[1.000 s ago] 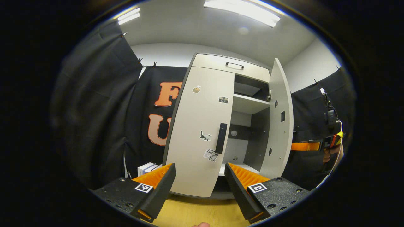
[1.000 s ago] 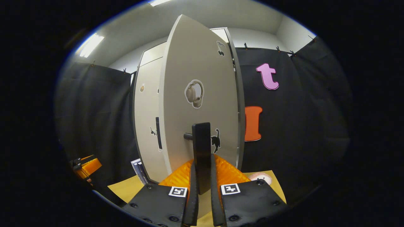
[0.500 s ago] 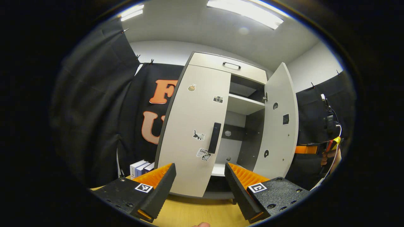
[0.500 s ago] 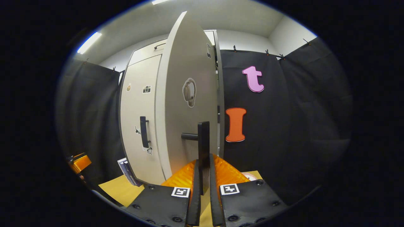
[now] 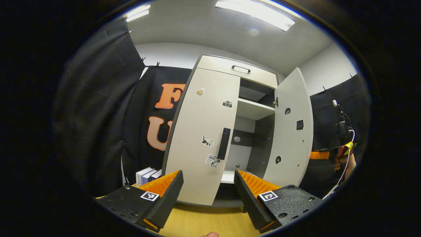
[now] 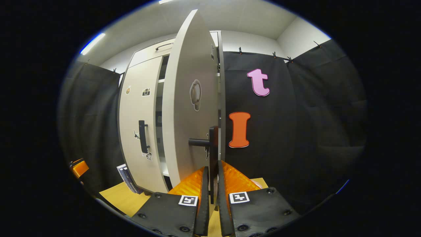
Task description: Open the right door of the double-door shoe cabinet with the right hand, and open the left door with the left hand.
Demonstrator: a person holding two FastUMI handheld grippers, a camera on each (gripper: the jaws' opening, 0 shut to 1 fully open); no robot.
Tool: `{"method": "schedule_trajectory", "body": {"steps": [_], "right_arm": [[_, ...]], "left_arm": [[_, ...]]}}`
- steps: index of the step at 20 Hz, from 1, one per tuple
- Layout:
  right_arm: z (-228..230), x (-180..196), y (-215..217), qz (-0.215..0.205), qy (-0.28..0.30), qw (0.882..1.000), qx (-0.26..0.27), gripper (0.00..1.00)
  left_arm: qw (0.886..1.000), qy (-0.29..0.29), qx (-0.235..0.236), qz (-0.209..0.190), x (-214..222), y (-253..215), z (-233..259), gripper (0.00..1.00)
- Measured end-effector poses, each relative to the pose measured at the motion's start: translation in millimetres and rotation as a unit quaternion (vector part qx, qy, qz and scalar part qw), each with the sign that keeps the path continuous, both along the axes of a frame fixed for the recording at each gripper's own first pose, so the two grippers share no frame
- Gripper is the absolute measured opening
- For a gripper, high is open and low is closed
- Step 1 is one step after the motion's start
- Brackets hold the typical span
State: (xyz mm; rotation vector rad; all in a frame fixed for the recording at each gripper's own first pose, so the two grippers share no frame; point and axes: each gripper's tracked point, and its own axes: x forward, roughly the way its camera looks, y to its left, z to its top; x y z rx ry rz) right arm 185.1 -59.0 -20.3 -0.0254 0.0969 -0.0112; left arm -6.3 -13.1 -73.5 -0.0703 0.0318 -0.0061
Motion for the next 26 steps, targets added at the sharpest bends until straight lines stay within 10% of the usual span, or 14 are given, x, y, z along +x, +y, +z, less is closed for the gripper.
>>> {"method": "schedule_trajectory", "body": {"steps": [22,26], "right_arm": [[7,-34,-17,-0.084,-0.037,0.996,-0.006,0.14],[9,-40,-20,-0.085,-0.044,0.995,-0.029,0.6]], "left_arm": [[0.999,0.01,-0.022,-0.043,88,-22,15,0.95],[0.998,0.016,0.003,-0.064,137,-44,17,0.95]]}}
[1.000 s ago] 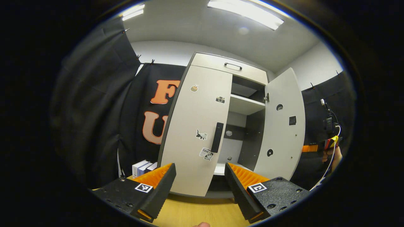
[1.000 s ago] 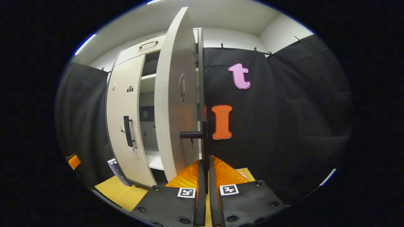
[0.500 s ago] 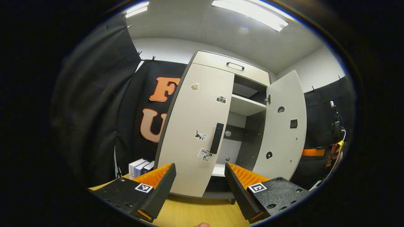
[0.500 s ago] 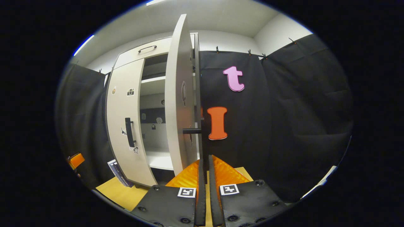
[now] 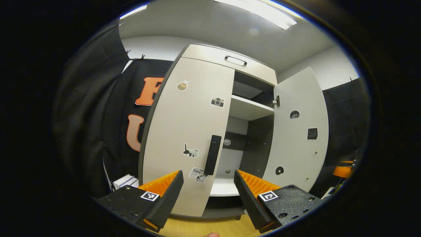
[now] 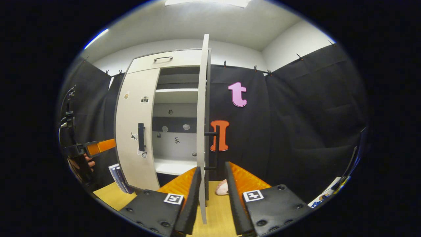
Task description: Open the right door of the double-door shoe cabinet with the right hand, and open the left door with the left hand.
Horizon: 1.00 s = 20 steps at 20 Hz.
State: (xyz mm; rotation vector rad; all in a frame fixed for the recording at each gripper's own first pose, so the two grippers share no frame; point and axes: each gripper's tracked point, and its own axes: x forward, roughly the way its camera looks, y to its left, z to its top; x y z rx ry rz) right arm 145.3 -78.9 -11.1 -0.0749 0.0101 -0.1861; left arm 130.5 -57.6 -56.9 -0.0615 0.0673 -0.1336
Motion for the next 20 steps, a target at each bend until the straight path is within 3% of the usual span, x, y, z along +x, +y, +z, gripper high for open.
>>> {"method": "schedule_trajectory", "body": {"steps": [1,4,6,8,9,10,12,16,17,20], "right_arm": [[-1,-3,0,-0.003,0.003,1.0,0.004,0.77],[-7,-9,9,0.004,0.01,0.999,0.041,0.98],[-12,-10,12,0.007,0.017,0.998,0.067,0.94],[-15,-12,11,0.003,0.021,0.997,0.079,0.98],[-16,-13,7,-0.003,0.022,0.997,0.079,0.94],[-16,-13,4,-0.009,0.021,0.997,0.077,0.99],[-18,-12,1,-0.013,0.024,0.997,0.075,0.98],[-22,-17,-1,-0.011,0.033,0.997,0.067,0.98],[-22,-17,-4,-0.014,0.035,0.997,0.064,0.88],[-24,-16,-5,-0.018,0.036,0.997,0.067,0.88]], "left_arm": [[1.0,-0.006,0.011,-0.003,12,-5,3,0.94],[0.999,-0.01,0.028,-0.016,49,-21,6,0.94],[0.999,-0.008,0.042,-0.015,79,-24,5,0.95],[0.998,-0.002,0.06,-0.003,106,-22,-3,0.94],[0.997,0.008,0.072,0.001,120,-22,-13,0.94],[0.996,0.017,0.083,0.006,131,-21,-22,0.91],[0.994,0.031,0.099,0.015,147,-19,-38,0.94],[0.994,0.037,0.095,0.028,156,-18,-51,0.95],[0.994,0.036,0.096,0.029,159,-18,-51,0.9],[0.993,0.037,0.1,0.042,160,-12,-50,0.92]]}}
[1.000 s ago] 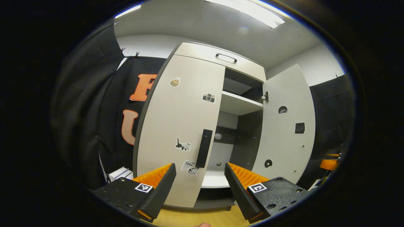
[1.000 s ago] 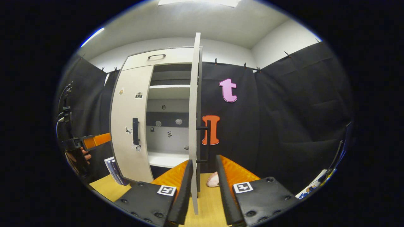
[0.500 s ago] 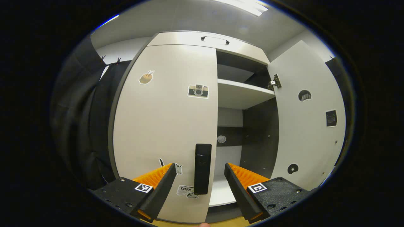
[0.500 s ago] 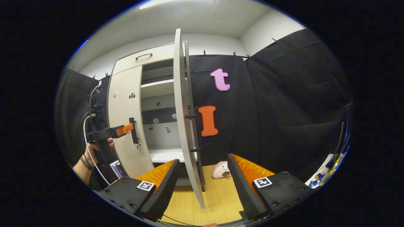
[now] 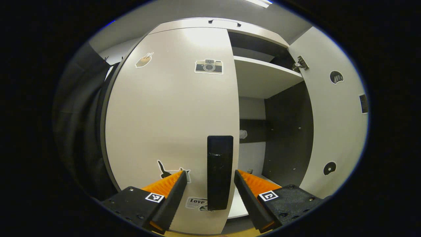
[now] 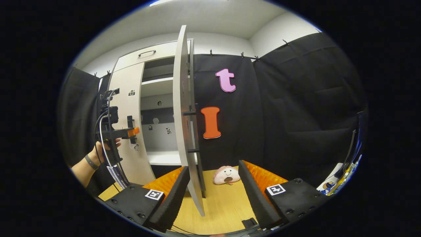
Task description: Open the right door of the double-door shoe cabinet with the right hand, and open the left door with the left hand.
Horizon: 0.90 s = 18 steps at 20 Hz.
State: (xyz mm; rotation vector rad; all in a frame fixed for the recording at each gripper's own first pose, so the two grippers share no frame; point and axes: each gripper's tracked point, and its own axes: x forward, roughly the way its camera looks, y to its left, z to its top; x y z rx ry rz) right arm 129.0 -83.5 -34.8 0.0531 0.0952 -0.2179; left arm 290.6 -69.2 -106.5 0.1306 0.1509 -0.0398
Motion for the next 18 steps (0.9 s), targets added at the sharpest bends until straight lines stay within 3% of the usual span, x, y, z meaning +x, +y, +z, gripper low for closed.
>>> {"method": "schedule_trajectory", "body": {"steps": [1,2,4,6,7,8,11,18], "right_arm": [[-1,0,1,0.002,0.0,1.0,0.003,0.98],[-1,-1,2,0.003,-0.001,1.0,0.005,0.88],[0,0,1,0.002,-0.002,1.0,0.002,0.88],[1,-2,-3,-0.005,-0.001,1.0,-0.005,0.98],[1,-3,-3,-0.005,0.0,1.0,-0.007,0.88],[1,-4,-2,-0.003,0.001,1.0,-0.007,0.88],[1,-4,1,0.001,0.005,1.0,-0.014,0.88],[2,-4,8,0.012,0.007,1.0,-0.017,0.88]], "left_arm": [[1.0,0.0,-0.002,0.001,-1,1,0,0.84],[1.0,0.001,-0.006,0.004,0,3,1,0.81],[1.0,0.002,-0.011,0.001,0,1,0,0.76],[0.999,0.008,-0.018,-0.036,0,-18,-1,0.7],[0.999,0.009,-0.013,-0.031,3,-17,-4,0.51],[0.999,0.007,-0.005,-0.032,-1,-18,-2,0.31],[0.999,0.013,-0.019,-0.032,0,-16,-4,0.21],[0.998,0.044,-0.009,-0.039,-33,-7,2,0.21]]}}
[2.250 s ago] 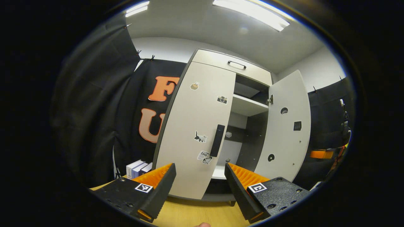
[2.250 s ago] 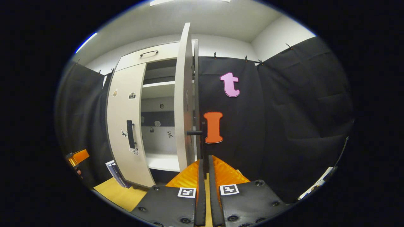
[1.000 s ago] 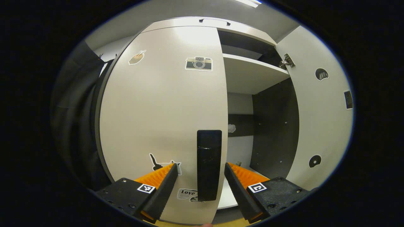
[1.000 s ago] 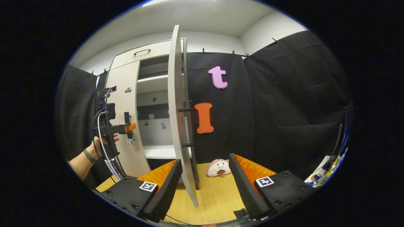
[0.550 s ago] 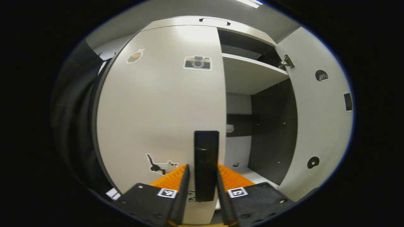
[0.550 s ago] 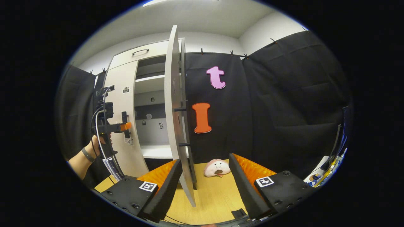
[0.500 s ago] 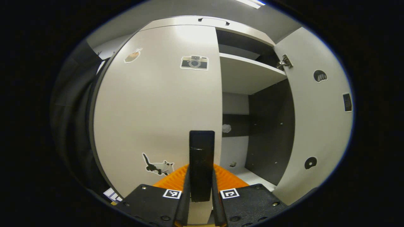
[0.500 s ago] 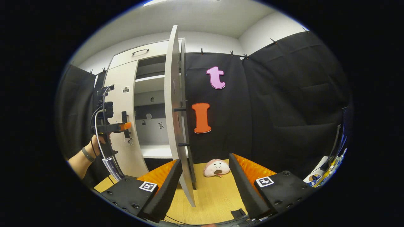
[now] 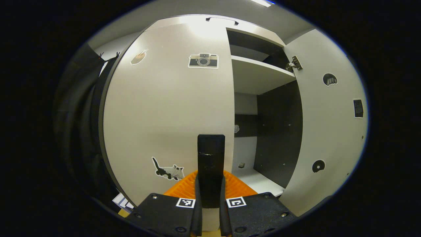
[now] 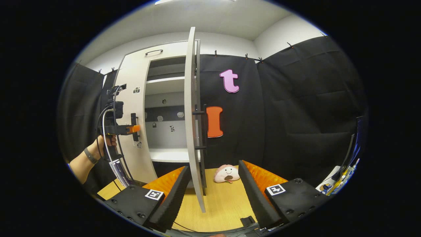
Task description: Open the right door of the double-door shoe cabinet with the right hand, and open the left door with the left hand.
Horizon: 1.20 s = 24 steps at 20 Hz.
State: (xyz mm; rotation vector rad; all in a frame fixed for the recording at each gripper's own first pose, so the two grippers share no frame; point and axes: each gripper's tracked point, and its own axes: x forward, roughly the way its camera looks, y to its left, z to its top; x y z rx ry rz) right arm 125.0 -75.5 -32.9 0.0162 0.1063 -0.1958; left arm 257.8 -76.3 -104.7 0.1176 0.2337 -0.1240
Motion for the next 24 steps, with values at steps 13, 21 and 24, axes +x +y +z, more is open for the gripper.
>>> {"method": "schedule_trajectory", "body": {"steps": [13,21,24], "right_arm": [[3,-1,11,0.023,-0.003,1.0,-0.007,0.98],[2,-2,9,0.024,0.0,1.0,-0.014,0.88],[0,-1,11,0.027,0.002,1.0,-0.014,0.88]], "left_arm": [[1.0,0.013,0.021,-0.008,-103,59,37,0.21],[0.999,-0.009,0.027,0.032,-139,116,57,0.2],[0.999,-0.014,0.017,0.041,-147,130,59,0.19]]}}
